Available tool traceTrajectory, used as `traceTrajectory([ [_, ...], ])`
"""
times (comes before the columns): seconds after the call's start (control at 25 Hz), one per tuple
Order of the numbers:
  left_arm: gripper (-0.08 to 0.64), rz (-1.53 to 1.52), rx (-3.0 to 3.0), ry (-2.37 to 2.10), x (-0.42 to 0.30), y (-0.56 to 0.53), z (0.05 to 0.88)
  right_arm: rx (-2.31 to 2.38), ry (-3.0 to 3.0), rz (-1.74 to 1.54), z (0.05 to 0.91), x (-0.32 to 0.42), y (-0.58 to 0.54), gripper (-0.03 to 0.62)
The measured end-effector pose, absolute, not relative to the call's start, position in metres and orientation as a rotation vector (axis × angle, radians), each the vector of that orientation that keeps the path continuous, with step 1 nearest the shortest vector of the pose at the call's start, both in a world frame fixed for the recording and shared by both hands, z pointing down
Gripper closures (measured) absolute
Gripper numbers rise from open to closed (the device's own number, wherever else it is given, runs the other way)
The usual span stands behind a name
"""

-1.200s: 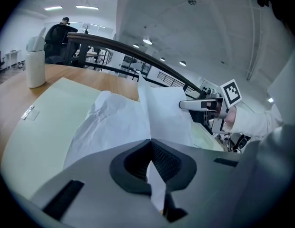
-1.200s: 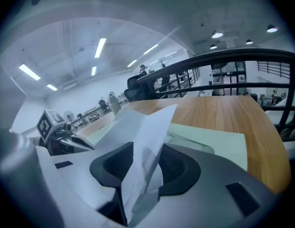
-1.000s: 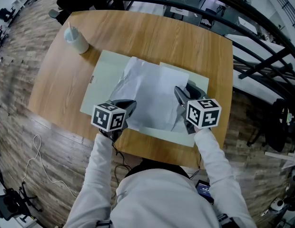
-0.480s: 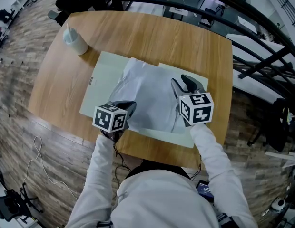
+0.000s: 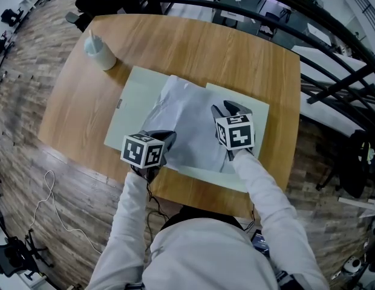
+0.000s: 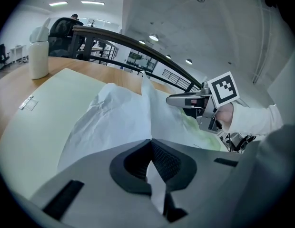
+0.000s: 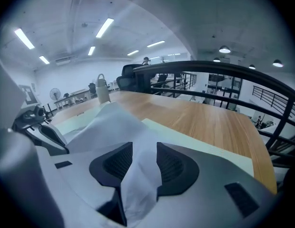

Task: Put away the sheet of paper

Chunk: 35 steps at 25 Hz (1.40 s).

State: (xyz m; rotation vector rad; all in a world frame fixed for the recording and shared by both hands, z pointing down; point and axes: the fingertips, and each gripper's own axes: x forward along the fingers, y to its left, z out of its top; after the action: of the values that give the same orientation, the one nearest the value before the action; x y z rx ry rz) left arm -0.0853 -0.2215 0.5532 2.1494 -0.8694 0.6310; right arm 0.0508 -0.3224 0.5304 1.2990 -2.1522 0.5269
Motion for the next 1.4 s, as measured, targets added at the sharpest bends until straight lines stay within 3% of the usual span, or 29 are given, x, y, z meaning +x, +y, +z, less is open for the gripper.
traceTrajectory([
  [0.68, 0.543, 0.668, 2.097, -0.857, -0.088, -0.223, 0.567, 1.249, -2.070, 0.636, 0.560, 0.047, -0.326, 0.410],
  [1.4, 0.543, 0.677, 2.012, -0.831, -0.075, -0.229, 0.576, 1.294, -2.311, 0.523, 0.456, 0.058, -0.296, 0.424],
])
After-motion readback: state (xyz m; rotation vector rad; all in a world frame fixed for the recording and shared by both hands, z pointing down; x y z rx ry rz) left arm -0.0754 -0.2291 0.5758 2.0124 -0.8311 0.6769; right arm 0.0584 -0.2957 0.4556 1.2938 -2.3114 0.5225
